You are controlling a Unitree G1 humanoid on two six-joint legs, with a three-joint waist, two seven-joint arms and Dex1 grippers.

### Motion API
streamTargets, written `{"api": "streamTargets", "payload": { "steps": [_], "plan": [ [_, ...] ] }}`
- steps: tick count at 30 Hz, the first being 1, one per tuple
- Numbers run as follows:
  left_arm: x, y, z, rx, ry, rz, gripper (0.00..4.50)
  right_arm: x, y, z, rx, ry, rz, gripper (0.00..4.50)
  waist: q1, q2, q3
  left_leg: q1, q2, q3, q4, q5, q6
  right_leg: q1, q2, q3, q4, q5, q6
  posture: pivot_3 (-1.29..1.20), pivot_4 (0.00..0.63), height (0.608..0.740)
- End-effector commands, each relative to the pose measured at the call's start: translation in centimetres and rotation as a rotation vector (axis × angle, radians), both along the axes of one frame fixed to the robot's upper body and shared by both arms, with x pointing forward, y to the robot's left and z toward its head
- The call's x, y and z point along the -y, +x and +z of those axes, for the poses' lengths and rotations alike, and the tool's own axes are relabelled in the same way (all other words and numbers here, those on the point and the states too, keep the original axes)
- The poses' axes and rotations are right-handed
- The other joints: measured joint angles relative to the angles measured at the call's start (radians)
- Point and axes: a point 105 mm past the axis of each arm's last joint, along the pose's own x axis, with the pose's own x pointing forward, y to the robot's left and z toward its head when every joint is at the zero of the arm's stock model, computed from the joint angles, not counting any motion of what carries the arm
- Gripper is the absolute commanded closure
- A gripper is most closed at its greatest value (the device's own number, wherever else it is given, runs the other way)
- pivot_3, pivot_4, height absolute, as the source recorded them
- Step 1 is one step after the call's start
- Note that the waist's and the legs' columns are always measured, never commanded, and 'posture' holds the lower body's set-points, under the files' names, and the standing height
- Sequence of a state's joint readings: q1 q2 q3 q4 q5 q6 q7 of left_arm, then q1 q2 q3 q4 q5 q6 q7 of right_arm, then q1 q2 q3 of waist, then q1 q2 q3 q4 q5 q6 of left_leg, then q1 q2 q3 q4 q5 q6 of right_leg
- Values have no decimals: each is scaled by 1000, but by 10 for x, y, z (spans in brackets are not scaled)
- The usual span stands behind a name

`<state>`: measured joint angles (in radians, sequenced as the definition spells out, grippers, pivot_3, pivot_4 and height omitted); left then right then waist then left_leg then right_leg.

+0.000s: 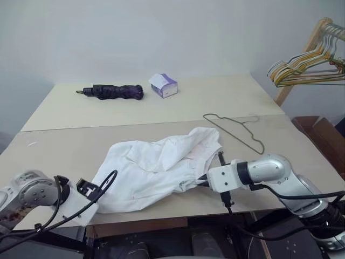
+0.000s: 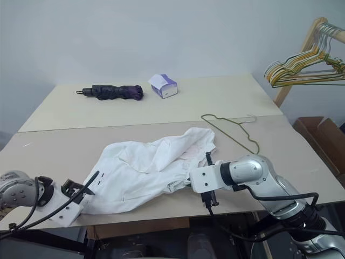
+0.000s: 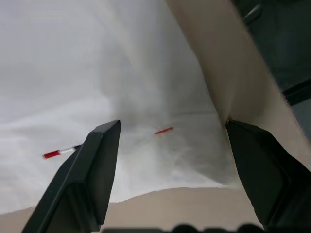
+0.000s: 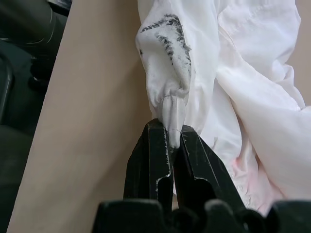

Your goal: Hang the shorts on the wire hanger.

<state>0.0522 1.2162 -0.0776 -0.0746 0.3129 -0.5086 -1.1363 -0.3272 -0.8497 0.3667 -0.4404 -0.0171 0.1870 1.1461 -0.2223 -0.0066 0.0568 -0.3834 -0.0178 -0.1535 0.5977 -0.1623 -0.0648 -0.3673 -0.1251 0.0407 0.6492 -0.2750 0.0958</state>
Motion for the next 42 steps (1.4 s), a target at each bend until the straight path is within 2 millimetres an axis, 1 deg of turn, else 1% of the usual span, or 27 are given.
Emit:
{"api": "streamTargets", "payload": {
  "steps": [1,5,8,12,15,16,17,18,22,24,26,28,30,31,34,36,38,40,42],
  "plan": [
    [-3,1,-8,-8,18,2,781,-1,3,13,47,26,-6,4500,1,2,-1,0,0,0,0,0,0,0,0,0,0,0,0,-201,0,740],
    [-4,8,-9,20,25,2,781,-1,4,14,49,27,-10,4500,10,7,-2,1,0,0,0,0,0,1,0,0,0,0,0,-201,0,740],
    [-4,17,-7,70,21,13,1315,-2,4,14,49,28,-10,4500,19,10,-2,2,0,0,0,0,0,2,0,0,0,0,0,-199,0,740],
    [-5,28,-2,107,18,15,2601,-2,4,14,51,30,-14,4500,17,9,-2,2,0,0,0,0,0,3,0,0,-1,0,0,-200,0,740],
    [-4,35,-1,119,15,10,3559,-3,5,15,52,33,-16,4500,15,8,-1,-1,0,0,0,0,0,0,0,0,-1,0,0,-202,0,740],
    [-4,37,-1,123,15,8,3801,-3,5,15,53,34,-17,4500,14,8,-1,-1,0,0,0,0,0,0,0,0,-1,0,0,-203,0,740],
    [-4,38,0,125,14,7,4192,-3,5,15,53,34,-18,4500,14,8,-1,-2,0,0,0,0,0,0,0,0,-1,0,0,-203,0,740],
    [-3,39,0,127,14,6,4476,-2,5,15,53,34,-19,4500,14,7,-1,-2,0,0,0,0,0,0,0,0,-1,0,0,-204,0,740],
    [-3,46,4,132,12,4,4476,0,6,16,57,32,-29,4500,13,6,0,-1,0,0,0,0,0,0,0,0,0,0,0,-207,0,740],
    [-3,43,8,93,-14,8,4476,3,7,16,59,28,-33,4500,13,6,0,-1,0,0,0,0,0,0,0,0,0,0,0,-206,0,740],
    [-3,35,13,10,-44,11,4476,5,7,16,59,21,-32,4500,12,6,0,-1,0,0,0,0,0,0,0,0,-1,0,0,-208,0,740],
    [-5,19,19,-105,-49,1,4476,9,4,17,51,5,-14,4500,10,5,0,-2,0,0,0,0,0,-1,0,0,-1,0,0,-207,0,740],
    [-6,8,24,-182,-49,-21,4476,13,1,18,37,-12,13,4500,7,4,1,-3,0,0,0,0,0,-2,0,0,-1,0,0,-206,0,740],
    [-4,7,27,-203,-64,-18,4476,16,-2,18,23,-26,32,4500,6,4,1,-3,0,0,0,0,0,-2,0,0,-1,0,0,-205,0,740],
    [4,16,32,-175,-130,1,4476,20,-2,19,8,-39,57,4500,9,4,1,-2,0,1,0,0,0,-1,-1,0,-1,0,0,-201,0,740],
    [15,42,41,-58,-205,24,4476,18,20,27,74,-8,1,4500,12,4,1,-1,0,1,0,0,0,0,0,0,0,0,0,-194,0,740],
    [26,70,56,38,-308,85,4476,17,48,40,163,27,-77,4500,14,4,1,0,0,1,2,0,0,2,0,-1,0,1,2,-191,0,740],
    [33,105,78,173,-423,157,4476,18,83,61,294,73,-174,4500,12,3,1,0,0,0,3,2,3,3,0,-1,0,3,3,-189,0,740],
    [34,142,107,344,-502,236,4476,18,124,90,455,128,-301,4500,4,3,1,-1,0,-1,4,2,3,3,0,-3,-1,3,3,-188,0,740]
  ]
}}
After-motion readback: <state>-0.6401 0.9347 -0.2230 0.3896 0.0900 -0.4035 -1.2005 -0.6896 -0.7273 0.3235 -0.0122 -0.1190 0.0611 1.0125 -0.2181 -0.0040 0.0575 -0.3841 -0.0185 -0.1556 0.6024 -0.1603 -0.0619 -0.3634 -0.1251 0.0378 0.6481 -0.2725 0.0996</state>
